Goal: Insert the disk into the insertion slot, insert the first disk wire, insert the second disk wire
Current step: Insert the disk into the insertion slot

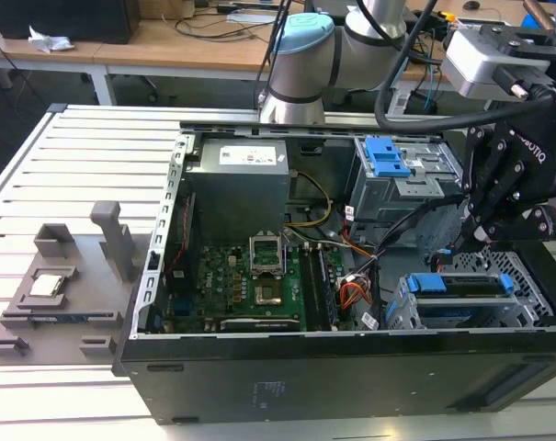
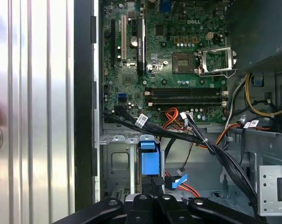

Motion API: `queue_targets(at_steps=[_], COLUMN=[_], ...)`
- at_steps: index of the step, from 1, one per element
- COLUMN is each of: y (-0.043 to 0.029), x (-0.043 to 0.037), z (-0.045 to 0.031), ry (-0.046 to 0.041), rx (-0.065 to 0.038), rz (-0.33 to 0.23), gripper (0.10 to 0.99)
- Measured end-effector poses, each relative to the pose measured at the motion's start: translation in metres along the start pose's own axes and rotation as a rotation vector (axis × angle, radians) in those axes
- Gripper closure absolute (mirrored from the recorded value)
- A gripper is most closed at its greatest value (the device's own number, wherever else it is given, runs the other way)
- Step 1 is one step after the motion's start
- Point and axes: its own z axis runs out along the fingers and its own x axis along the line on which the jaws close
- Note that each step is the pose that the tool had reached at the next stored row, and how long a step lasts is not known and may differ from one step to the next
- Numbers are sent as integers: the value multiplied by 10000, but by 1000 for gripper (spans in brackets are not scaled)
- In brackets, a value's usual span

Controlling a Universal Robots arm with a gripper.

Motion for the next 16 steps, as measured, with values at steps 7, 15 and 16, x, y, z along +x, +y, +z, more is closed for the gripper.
queue_targets(at_steps=[7,15,16], y=[-139,-295,-298], x=[-5,-13,-13], z=[-5,1,6], ry=[0,0,0], rx=[-16,-38,-38], rz=[0,1,0], gripper=[980,980,980])
